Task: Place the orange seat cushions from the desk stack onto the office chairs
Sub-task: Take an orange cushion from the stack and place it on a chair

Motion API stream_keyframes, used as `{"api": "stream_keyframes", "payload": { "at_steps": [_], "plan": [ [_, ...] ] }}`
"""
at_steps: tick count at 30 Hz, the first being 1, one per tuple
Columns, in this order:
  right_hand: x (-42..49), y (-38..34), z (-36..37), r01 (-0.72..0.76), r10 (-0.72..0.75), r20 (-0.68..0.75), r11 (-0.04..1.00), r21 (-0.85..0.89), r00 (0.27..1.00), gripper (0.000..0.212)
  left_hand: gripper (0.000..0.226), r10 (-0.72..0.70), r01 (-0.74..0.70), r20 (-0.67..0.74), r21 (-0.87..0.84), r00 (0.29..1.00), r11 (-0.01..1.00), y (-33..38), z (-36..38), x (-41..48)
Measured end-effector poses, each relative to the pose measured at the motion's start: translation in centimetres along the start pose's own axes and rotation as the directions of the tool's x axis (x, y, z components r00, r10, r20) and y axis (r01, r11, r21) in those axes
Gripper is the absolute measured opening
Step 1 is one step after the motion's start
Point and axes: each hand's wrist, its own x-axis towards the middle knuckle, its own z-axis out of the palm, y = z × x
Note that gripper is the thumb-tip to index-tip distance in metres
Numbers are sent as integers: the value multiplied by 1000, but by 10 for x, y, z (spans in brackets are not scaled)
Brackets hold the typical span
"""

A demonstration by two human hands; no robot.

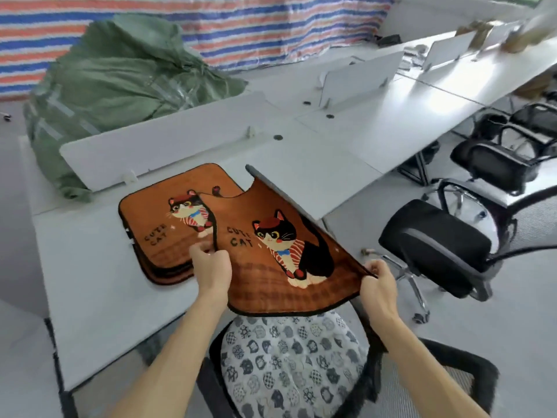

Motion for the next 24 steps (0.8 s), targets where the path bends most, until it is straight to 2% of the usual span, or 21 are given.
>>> {"api": "stream_keyframes", "payload": {
  "at_steps": [4, 7, 9, 11, 12, 13, 14, 15, 17, 19, 22, 24],
  "plan": [
    [-30, 41, -123, -69, 76, -64, 992, 106, 995, 36, 26, -29, 35, 133, -39, 991, 999, -20, 44, -113],
    [-49, 64, -213, -68, 95, -115, 974, 216, 989, 39, 22, -49, 58, 183, -46, 982, 997, -26, 77, -195],
    [-57, 77, -272, -40, 83, -161, 966, 256, 983, 41, 39, -63, 71, 286, -16, 956, 997, -30, 102, -240],
    [-61, 93, -321, -50, 111, -188, 952, 302, 976, 41, 59, -87, 40, 418, 118, 904, 992, -30, 127, -279],
    [-61, 102, -340, -62, 135, -195, 938, 341, 971, 40, 50, -111, 34, 474, 169, 873, 985, -27, 139, -299],
    [-65, 113, -363, -76, 161, -199, 922, 379, 967, 40, 33, -122, 9, 519, 214, 846, 977, -26, 153, -321],
    [-66, 123, -377, -95, 185, -189, 910, 404, 964, 38, 20, -137, -8, 538, 259, 831, 966, -24, 162, -332],
    [-71, 133, -395, -125, 210, -159, 898, 423, 965, 35, 16, -154, -25, 560, 298, 814, 954, -20, 175, -354],
    [-76, 148, -422, -223, 253, -14, 877, 426, 967, 47, 28, -180, -37, 635, 313, 752, 949, -13, 192, -378],
    [-78, 159, -441, -344, 319, 132, 835, 429, 938, 47, 32, -186, -94, 713, 334, 676, 938, -9, 210, -399],
    [-70, 173, -460, -419, 381, 177, 793, 443, 908, 43, 19, -166, -171, 781, 330, 602, 928, -9, 233, -428],
    [-60, 180, -468, -449, 405, 199, 752, 483, 892, 39, 20, -150, -203, 807, 316, 571, 927, -12, 247, -439]
  ]
}}
